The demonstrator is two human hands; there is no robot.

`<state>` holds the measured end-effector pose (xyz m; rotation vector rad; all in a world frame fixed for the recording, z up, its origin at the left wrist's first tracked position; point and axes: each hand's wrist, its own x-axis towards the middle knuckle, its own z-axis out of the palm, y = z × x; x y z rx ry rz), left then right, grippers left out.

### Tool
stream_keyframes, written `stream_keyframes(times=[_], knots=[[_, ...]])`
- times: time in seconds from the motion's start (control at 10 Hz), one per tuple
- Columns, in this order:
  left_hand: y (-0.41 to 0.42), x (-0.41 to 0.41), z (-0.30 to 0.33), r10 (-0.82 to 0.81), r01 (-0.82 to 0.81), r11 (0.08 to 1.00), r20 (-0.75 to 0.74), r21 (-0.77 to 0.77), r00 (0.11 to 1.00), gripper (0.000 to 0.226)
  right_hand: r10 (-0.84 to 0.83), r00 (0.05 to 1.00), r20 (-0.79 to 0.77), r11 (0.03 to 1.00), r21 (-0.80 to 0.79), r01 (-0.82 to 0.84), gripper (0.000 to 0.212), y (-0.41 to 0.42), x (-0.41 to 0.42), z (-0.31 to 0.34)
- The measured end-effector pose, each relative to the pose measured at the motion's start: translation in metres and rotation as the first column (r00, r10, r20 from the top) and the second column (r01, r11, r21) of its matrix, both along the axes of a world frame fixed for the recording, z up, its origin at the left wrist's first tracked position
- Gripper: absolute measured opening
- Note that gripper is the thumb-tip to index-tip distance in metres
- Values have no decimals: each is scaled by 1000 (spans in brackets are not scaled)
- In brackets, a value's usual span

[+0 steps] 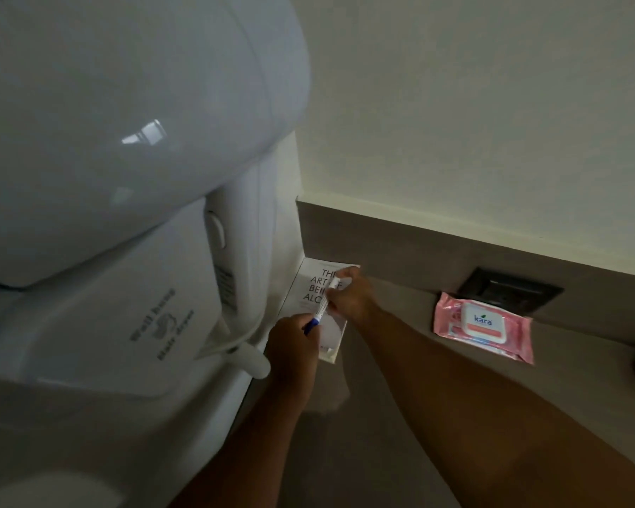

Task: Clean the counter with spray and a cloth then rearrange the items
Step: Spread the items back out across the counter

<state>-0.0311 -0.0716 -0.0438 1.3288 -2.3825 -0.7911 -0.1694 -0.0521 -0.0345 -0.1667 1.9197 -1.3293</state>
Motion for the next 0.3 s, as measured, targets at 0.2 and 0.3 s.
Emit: stream_keyframes(times=[0.2, 0.3], knots=[[-12, 0, -6, -21, 29, 998, 125, -58, 992, 29, -7, 999, -41, 1000, -14, 6, 28, -9, 2, -18], [-10, 2, -7, -3, 11, 998, 122, -61, 993, 30, 27, 997, -70, 999, -25, -29, 27, -12, -4, -21]])
